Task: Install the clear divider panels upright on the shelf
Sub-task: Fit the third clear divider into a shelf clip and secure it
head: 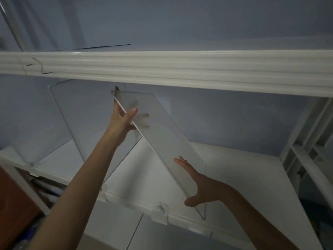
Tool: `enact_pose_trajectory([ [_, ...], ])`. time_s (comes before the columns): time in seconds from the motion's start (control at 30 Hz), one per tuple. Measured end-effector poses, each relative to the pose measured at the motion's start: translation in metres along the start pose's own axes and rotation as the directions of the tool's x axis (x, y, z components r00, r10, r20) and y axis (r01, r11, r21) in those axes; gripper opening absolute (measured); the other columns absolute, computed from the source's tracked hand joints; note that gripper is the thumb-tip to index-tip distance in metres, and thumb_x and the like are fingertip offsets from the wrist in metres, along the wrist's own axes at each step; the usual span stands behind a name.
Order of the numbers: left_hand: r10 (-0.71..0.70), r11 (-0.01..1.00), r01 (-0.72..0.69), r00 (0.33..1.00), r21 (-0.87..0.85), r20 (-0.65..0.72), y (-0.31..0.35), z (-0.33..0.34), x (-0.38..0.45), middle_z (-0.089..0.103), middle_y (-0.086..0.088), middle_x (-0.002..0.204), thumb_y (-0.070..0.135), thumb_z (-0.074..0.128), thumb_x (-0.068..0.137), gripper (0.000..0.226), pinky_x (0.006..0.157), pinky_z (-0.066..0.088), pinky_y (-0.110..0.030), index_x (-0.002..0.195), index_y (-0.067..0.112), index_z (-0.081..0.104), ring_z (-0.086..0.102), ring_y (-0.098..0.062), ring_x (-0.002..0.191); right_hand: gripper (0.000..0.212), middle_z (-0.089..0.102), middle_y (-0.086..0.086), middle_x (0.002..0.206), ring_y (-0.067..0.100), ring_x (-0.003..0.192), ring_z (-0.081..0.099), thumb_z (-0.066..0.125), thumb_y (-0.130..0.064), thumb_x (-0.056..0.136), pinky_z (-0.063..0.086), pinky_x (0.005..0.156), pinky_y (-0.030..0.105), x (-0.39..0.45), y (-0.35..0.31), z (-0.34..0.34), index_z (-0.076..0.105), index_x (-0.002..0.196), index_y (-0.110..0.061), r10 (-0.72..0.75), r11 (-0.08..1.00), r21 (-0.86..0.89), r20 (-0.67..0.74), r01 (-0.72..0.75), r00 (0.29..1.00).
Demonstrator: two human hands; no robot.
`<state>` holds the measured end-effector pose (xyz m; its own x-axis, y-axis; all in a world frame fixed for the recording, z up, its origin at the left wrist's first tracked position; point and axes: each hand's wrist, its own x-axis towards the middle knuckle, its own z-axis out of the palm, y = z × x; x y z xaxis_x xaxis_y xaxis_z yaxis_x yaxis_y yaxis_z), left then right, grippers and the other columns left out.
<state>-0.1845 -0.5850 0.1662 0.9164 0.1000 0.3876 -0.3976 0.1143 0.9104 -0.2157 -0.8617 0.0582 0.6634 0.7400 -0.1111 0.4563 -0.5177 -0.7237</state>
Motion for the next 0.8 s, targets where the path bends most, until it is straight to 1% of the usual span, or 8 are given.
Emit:
enact_pose_trajectory([
  [0.07, 0.002, 0.999, -0.004, 0.999, 0.04, 0.054, 0.009, -0.007, 0.005, 0.053, -0.008, 0.128, 0.033, 0.07, 0.066, 0.062, 0.07, 0.05, -0.069, 0.115, 0.054, 0.039, 0.059, -0.048, 0.105, 0.119, -0.023, -0.016, 0.157, -0.001, 0.144, -0.014, 0.083, -0.022, 0.071, 0.013, 0.116, 0.025, 0.011, -0.002, 0.005, -0.012, 0.131, -0.059, 0.002, 1.0, 0.004, -0.009, -0.002, 1.0],
  [0.13, -0.009, 0.998, 0.002, 0.995, 0.067, 0.104, 0.017, -0.013, 0.009, 0.054, -0.008, 0.127, 0.031, 0.07, 0.065, 0.058, 0.07, 0.05, -0.069, 0.109, 0.056, 0.042, 0.06, -0.046, 0.104, 0.121, -0.024, -0.016, 0.157, 0.0, 0.144, -0.015, 0.084, -0.023, 0.07, 0.012, 0.114, 0.023, 0.022, -0.007, 0.01, -0.013, 0.133, -0.056, 0.017, 1.0, 0.001, -0.03, -0.017, 0.999],
  [0.27, -0.045, 0.995, 0.031, 0.987, 0.092, 0.156, 0.025, -0.025, 0.02, 0.052, -0.009, 0.127, 0.026, 0.073, 0.062, 0.087, 0.064, 0.055, -0.06, 0.132, 0.04, 0.024, 0.064, -0.041, 0.099, 0.124, -0.02, -0.017, 0.158, 0.003, 0.146, -0.01, 0.086, -0.026, 0.066, 0.014, 0.118, 0.028, 0.044, -0.017, 0.023, -0.013, 0.136, -0.054, 0.046, 0.999, -0.024, -0.104, -0.049, 0.993],
  [0.43, -0.032, 0.988, -0.005, 0.972, 0.156, 0.232, 0.029, -0.028, 0.027, 0.045, -0.013, 0.139, 0.026, 0.082, 0.058, 0.092, 0.068, 0.05, -0.069, 0.13, 0.036, 0.025, 0.061, -0.039, 0.108, 0.127, -0.022, -0.015, 0.158, 0.008, 0.149, -0.004, 0.087, -0.023, 0.066, 0.024, 0.119, 0.04, 0.067, -0.023, 0.046, -0.016, 0.134, -0.054, 0.063, 0.998, 0.005, -0.223, -0.064, 0.973],
  [0.5, -0.055, 0.974, -0.004, 0.966, 0.226, 0.254, 0.031, -0.026, 0.029, 0.036, -0.011, 0.147, 0.036, 0.09, 0.052, 0.116, 0.069, 0.051, -0.067, 0.142, 0.028, 0.017, 0.056, -0.039, 0.115, 0.129, -0.023, -0.016, 0.158, 0.006, 0.148, -0.004, 0.087, -0.021, 0.065, 0.027, 0.117, 0.041, 0.074, -0.023, 0.055, -0.016, 0.137, -0.051, 0.069, 0.998, 0.032, -0.269, -0.063, 0.961],
  [0.57, -0.056, 0.963, -0.032, 0.947, 0.266, 0.315, 0.033, -0.024, 0.028, 0.037, -0.008, 0.146, 0.037, 0.091, 0.051, 0.126, 0.066, 0.055, -0.062, 0.146, 0.026, 0.008, 0.058, -0.035, 0.115, 0.131, -0.025, -0.018, 0.157, 0.0, 0.145, -0.003, 0.087, -0.019, 0.064, 0.029, 0.115, 0.037, 0.08, -0.022, 0.063, -0.016, 0.14, -0.048, 0.077, 0.996, 0.057, -0.308, -0.062, 0.948],
  [0.63, -0.042, 0.952, -0.077, 0.926, 0.295, 0.376, 0.036, -0.018, 0.026, 0.045, -0.001, 0.137, 0.027, 0.085, 0.058, 0.114, 0.063, 0.058, -0.055, 0.143, 0.026, 0.009, 0.064, -0.025, 0.106, 0.132, -0.026, -0.02, 0.156, -0.005, 0.142, -0.003, 0.087, -0.016, 0.065, 0.03, 0.113, 0.033, 0.083, -0.021, 0.069, -0.017, 0.138, -0.05, 0.086, 0.995, 0.07, -0.345, -0.066, 0.935],
  [0.8, 0.034, 0.908, -0.206, 0.903, 0.364, 0.427, 0.039, 0.0, 0.029, 0.04, 0.003, 0.132, 0.01, 0.078, 0.075, 0.109, 0.053, 0.054, -0.018, 0.148, 0.017, -0.003, 0.065, 0.011, 0.077, 0.129, -0.021, -0.023, 0.156, -0.005, 0.142, 0.004, 0.085, -0.01, 0.067, 0.037, 0.105, 0.032, 0.08, -0.023, 0.078, -0.015, 0.139, -0.05, 0.122, 0.989, 0.126, -0.431, -0.075, 0.894],
])
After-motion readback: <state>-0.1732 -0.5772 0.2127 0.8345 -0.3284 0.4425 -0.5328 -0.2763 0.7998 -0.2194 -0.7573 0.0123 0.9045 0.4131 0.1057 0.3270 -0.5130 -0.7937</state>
